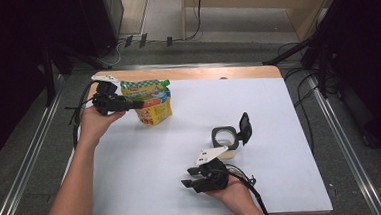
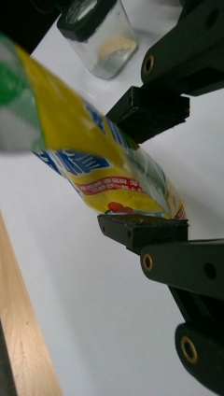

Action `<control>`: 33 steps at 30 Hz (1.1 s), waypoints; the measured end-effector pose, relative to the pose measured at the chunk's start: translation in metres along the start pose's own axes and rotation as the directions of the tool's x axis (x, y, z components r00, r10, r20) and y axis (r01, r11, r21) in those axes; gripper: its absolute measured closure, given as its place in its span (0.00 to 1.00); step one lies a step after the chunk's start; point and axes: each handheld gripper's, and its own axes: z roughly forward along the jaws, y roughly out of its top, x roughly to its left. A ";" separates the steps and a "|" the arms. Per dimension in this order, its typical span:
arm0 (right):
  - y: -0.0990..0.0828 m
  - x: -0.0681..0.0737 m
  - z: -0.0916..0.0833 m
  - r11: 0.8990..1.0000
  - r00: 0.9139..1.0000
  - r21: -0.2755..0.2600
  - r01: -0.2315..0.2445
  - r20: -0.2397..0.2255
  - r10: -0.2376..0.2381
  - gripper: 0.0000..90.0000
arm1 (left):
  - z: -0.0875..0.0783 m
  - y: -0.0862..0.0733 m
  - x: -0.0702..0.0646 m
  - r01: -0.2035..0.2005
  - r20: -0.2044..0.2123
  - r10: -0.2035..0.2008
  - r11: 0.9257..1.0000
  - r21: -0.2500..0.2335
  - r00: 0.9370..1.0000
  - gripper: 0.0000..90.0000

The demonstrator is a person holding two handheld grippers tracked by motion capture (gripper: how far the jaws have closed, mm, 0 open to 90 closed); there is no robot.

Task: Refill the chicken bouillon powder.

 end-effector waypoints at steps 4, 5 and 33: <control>0.000 0.000 0.000 1.000 1.000 -0.001 0.000 0.001 0.000 0.61 | 0.003 0.001 -0.008 -0.017 -0.012 0.017 1.000 0.012 1.000 0.71; 0.000 0.000 0.000 1.000 1.000 -0.001 0.001 0.000 -0.001 0.61 | 0.003 0.001 -0.009 -0.017 -0.018 0.017 1.000 0.012 1.000 0.71; 0.000 -0.002 0.003 1.000 1.000 -0.006 -0.004 0.002 0.004 0.59 | 0.006 0.005 -0.028 -0.020 -0.035 0.018 0.998 -0.053 0.999 0.86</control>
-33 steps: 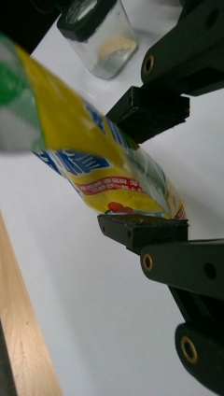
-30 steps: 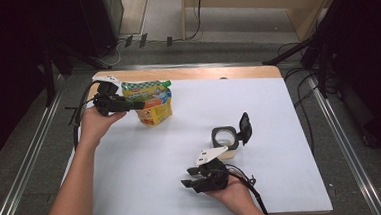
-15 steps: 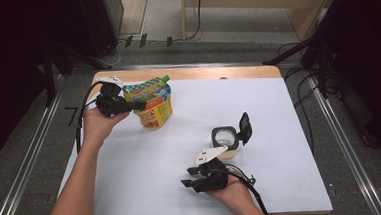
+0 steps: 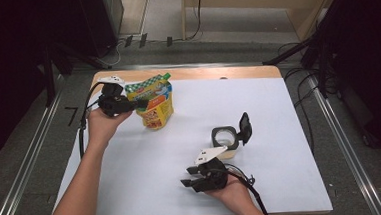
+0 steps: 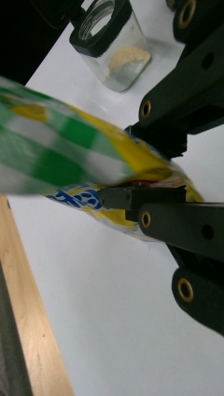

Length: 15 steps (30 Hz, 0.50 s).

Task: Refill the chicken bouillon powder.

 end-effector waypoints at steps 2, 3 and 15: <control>0.000 0.000 0.000 1.000 1.000 0.000 0.003 0.000 -0.003 0.59 | 0.001 0.001 -0.002 -0.010 -0.006 0.010 1.000 0.001 1.000 0.85; 0.000 0.000 0.000 1.000 1.000 0.000 0.004 0.000 -0.004 0.59 | 0.001 0.002 -0.003 -0.012 -0.007 0.013 1.000 0.006 1.000 0.85; 0.000 -0.002 0.001 1.000 1.000 -0.008 -0.007 -0.003 0.007 0.60 | -0.013 0.009 -0.010 0.031 0.035 -0.031 0.999 0.009 0.999 1.00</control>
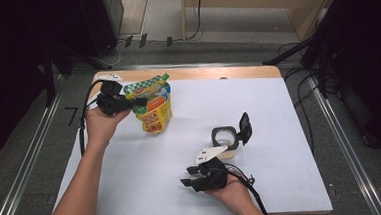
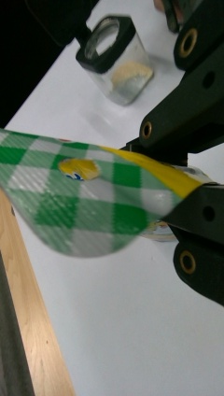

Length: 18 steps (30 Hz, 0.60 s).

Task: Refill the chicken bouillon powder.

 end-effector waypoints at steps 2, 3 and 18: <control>0.000 0.000 0.000 1.000 1.000 -0.003 0.000 -0.001 0.000 0.60 | -0.002 0.002 -0.004 0.002 0.011 -0.002 1.000 0.004 1.000 1.00; 0.000 -0.001 0.000 1.000 1.000 -0.004 0.001 -0.001 -0.001 0.60 | -0.003 0.003 -0.007 0.005 0.016 -0.005 1.000 0.008 1.000 1.00; 0.005 -0.002 0.001 0.998 0.999 -0.054 0.031 0.016 -0.030 0.56 | -0.022 0.006 -0.056 -0.016 0.096 0.013 1.000 0.027 0.995 1.00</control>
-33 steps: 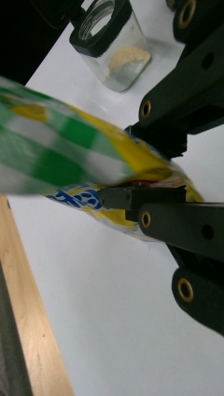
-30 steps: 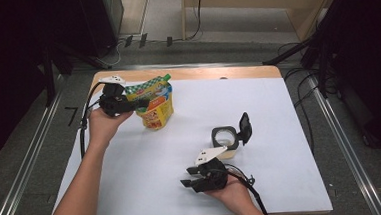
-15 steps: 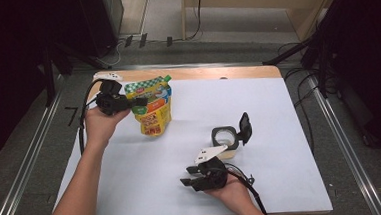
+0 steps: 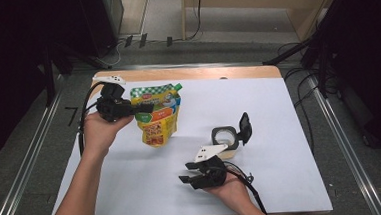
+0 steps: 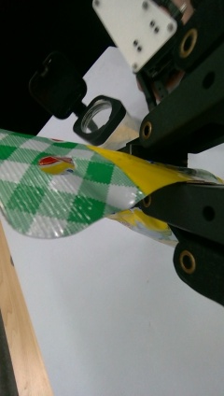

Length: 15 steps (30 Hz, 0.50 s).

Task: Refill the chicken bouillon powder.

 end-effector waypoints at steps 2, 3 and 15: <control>0.000 0.000 0.001 1.000 1.000 -0.011 -0.002 -0.003 0.002 0.57 | -0.002 -0.002 -0.006 -0.001 0.014 0.001 1.000 0.003 1.000 1.00; 0.002 -0.001 0.004 1.000 1.000 -0.016 -0.016 -0.007 0.016 0.59 | -0.002 -0.002 -0.009 -0.001 0.021 0.001 1.000 0.006 1.000 1.00; 0.004 -0.008 0.011 0.998 0.997 -0.031 -0.059 0.048 0.060 0.86 | -0.009 -0.003 -0.036 -0.013 0.081 0.011 0.999 0.031 0.997 1.00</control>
